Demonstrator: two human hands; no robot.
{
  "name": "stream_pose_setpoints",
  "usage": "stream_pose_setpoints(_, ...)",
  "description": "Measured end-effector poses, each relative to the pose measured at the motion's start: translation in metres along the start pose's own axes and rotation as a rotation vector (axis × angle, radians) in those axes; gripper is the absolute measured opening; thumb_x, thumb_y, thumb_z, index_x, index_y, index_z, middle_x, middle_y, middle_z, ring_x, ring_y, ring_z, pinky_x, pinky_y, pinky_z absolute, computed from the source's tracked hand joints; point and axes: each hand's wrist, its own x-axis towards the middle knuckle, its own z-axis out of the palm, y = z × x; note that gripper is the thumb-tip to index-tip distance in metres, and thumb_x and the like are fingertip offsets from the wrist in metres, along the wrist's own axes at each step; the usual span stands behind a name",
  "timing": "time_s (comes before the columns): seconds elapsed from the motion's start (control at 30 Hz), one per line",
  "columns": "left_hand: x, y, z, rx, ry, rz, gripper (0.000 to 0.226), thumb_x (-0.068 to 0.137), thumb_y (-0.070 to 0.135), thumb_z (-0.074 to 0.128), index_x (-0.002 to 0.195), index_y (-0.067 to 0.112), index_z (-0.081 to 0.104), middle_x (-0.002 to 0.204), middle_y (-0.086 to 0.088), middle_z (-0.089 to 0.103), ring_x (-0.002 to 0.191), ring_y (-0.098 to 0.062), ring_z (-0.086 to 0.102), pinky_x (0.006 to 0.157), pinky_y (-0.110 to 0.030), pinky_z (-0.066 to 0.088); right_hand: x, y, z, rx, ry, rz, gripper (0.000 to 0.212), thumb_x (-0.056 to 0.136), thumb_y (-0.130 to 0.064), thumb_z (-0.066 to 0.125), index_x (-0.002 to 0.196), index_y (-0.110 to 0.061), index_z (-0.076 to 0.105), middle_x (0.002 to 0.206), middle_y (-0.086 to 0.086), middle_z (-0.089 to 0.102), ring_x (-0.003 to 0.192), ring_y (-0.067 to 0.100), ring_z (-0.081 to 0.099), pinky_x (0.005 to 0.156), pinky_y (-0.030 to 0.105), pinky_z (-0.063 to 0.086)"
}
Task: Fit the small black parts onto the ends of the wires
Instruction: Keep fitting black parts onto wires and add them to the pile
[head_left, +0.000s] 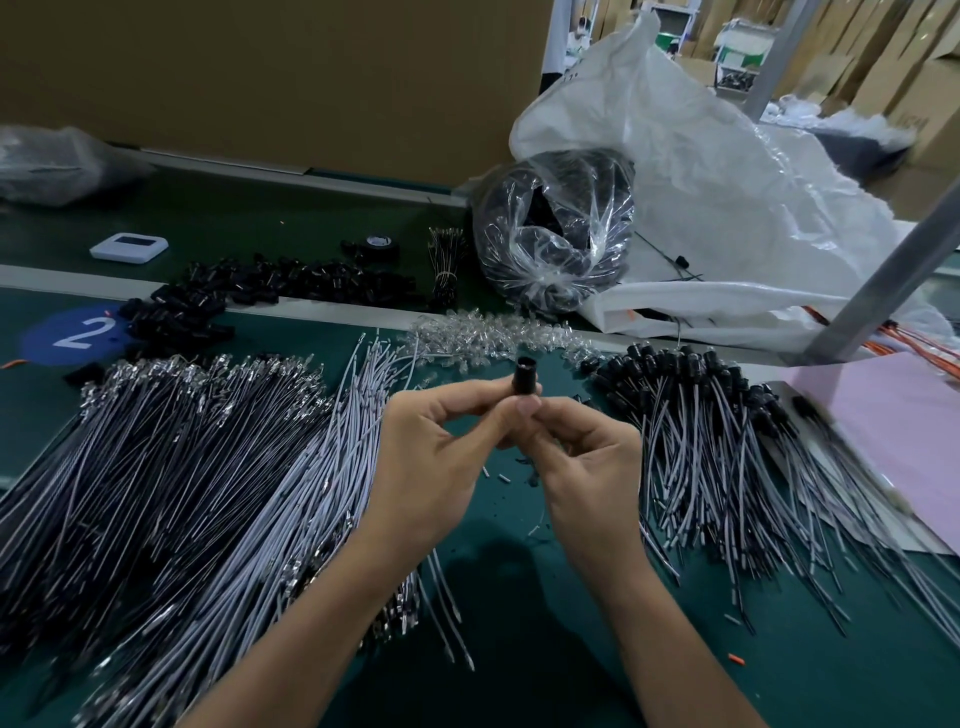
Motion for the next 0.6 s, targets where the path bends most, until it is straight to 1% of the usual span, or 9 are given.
stream_pose_setpoints(0.1, -0.0013, 0.0003, -0.0026, -0.036, 0.023, 0.008, 0.014, 0.076, 0.023, 0.073, 0.089, 0.019, 0.077, 0.090, 0.004, 0.078, 0.084, -0.013, 0.073, 0.069, -0.020, 0.056, -0.0009, 0.0002, 0.0041, -0.038, -0.021, -0.013, 0.011, 0.083, -0.015, 0.071, 0.080, -0.024, 0.076, 0.072, -0.005, 0.074, 0.069, 0.006, 0.068, 0.068, 0.019, 0.052)
stream_pose_setpoints(0.17, -0.0018, 0.0012, -0.0018, -0.034, 0.022, 0.012, 0.013, 0.078, 0.022, 0.071, 0.089, 0.019, 0.077, 0.091, 0.003, 0.078, 0.084, -0.013, 0.073, 0.068, -0.019, 0.054, -0.0023, 0.0009, 0.0047, -0.035, -0.024, -0.008, 0.015, 0.083, -0.010, 0.069, 0.082, -0.023, 0.076, 0.074, -0.003, 0.075, 0.072, 0.007, 0.069, 0.070, 0.022, 0.053)
stream_pose_setpoints(0.27, -0.0034, 0.0017, 0.0016, -0.077, 0.054, 0.002, 0.012, 0.078, 0.018, 0.070, 0.087, 0.018, 0.077, 0.091, 0.001, 0.078, 0.081, -0.011, 0.073, 0.067, -0.018, 0.053, -0.0055, 0.0014, 0.0064, -0.051, -0.027, -0.010, 0.014, 0.084, -0.010, 0.068, 0.084, -0.021, 0.076, 0.077, 0.001, 0.075, 0.075, 0.010, 0.069, 0.072, 0.028, 0.055)
stream_pose_setpoints(0.4, -0.0034, 0.0021, 0.0036, -0.156, 0.100, -0.063, 0.012, 0.075, 0.019, 0.070, 0.083, 0.017, 0.078, 0.088, -0.001, 0.078, 0.085, -0.015, 0.074, 0.067, -0.020, 0.056, -0.0068, 0.0012, 0.0095, -0.109, -0.022, -0.015, 0.012, 0.081, -0.006, 0.068, 0.084, -0.014, 0.077, 0.076, 0.001, 0.075, 0.074, 0.010, 0.071, 0.070, 0.024, 0.054)
stream_pose_setpoints(0.5, -0.0019, 0.0045, 0.0040, -0.098, 0.118, -0.105, 0.017, 0.074, 0.028, 0.072, 0.082, 0.015, 0.079, 0.084, -0.005, 0.077, 0.081, -0.023, 0.074, 0.065, -0.029, 0.060, -0.0049, -0.0004, 0.0080, -0.164, -0.030, -0.009, 0.011, 0.081, -0.007, 0.069, 0.085, -0.013, 0.077, 0.076, -0.003, 0.076, 0.074, 0.011, 0.072, 0.070, 0.024, 0.056)
stream_pose_setpoints(0.53, -0.0014, 0.0045, 0.0034, -0.085, 0.126, -0.129, 0.019, 0.074, 0.030, 0.072, 0.083, 0.014, 0.079, 0.083, -0.006, 0.077, 0.078, -0.022, 0.074, 0.064, -0.027, 0.059, -0.0044, -0.0016, 0.0075, -0.189, -0.039, -0.004, 0.010, 0.081, -0.008, 0.071, 0.086, -0.014, 0.077, 0.076, -0.005, 0.076, 0.073, 0.011, 0.072, 0.070, 0.025, 0.056)
stream_pose_setpoints(0.6, -0.0014, 0.0033, 0.0017, -0.113, 0.160, -0.178, 0.017, 0.077, 0.028, 0.071, 0.080, 0.012, 0.077, 0.082, -0.007, 0.077, 0.073, -0.021, 0.074, 0.061, -0.025, 0.058, -0.0031, -0.0046, 0.0068, -0.222, -0.074, 0.024, 0.006, 0.083, -0.007, 0.074, 0.084, -0.010, 0.077, 0.074, -0.003, 0.075, 0.069, 0.012, 0.071, 0.068, 0.029, 0.058)
